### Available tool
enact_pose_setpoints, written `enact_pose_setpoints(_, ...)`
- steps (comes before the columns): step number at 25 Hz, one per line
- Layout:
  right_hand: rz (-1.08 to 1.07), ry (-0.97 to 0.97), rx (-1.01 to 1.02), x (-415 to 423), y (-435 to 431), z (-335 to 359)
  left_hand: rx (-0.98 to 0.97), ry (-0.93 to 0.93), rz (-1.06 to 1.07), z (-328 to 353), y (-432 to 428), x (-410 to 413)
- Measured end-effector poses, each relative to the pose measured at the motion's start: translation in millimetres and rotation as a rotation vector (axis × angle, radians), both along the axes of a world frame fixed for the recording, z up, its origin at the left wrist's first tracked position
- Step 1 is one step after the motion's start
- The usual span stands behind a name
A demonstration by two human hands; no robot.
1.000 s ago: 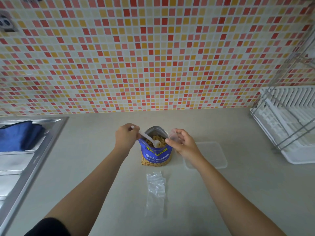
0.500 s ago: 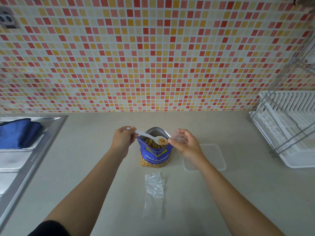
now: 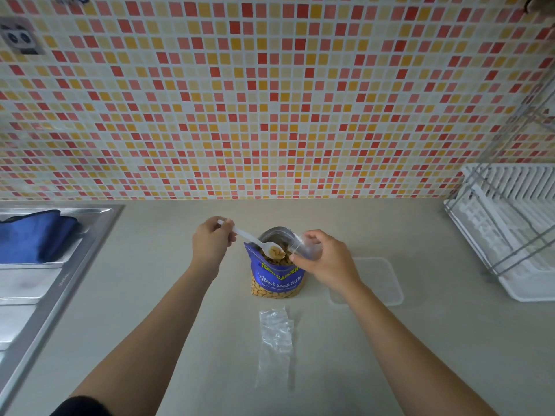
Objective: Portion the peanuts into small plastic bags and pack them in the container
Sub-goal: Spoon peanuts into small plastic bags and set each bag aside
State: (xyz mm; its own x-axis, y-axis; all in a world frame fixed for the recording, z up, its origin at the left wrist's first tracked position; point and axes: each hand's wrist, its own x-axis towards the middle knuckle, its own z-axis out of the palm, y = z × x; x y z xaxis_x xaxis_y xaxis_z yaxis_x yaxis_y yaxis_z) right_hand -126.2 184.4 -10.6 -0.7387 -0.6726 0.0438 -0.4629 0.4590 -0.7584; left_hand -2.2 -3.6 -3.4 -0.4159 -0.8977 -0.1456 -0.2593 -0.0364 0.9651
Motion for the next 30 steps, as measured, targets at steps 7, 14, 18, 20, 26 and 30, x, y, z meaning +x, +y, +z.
enact_pose_setpoints(7, -0.049, -0.185, -0.081, -1.1, 3.6, -1.6, -0.39, -0.248, -0.159, -4.1, 30.2, -7.5)
enact_pose_setpoints(14, -0.056, -0.269, -0.101, -2.9, 5.0, -3.7, 0.136, -0.01, -0.112, -7.6, 21.2, -13.3)
enact_pose_setpoints(18, -0.083, -0.307, -0.106, -5.6, 4.7, -5.4, 0.259, 0.082, -0.103, -8.5, 14.3, -8.3)
enact_pose_setpoints(20, -0.091, -0.342, -0.119, -7.1, 5.3, -4.6, 0.296, 0.117, -0.082, -8.4, 10.1, -5.9)
enact_pose_setpoints(26, -0.058, -0.207, -0.133, -7.9, 7.1, -1.0, 0.303, 0.124, -0.013, -11.9, -5.4, 2.9)
enact_pose_setpoints(30, 0.015, 0.026, -0.051, -3.0, 1.9, -4.6, 0.292, 0.174, 0.041, 1.2, -17.3, 7.6)
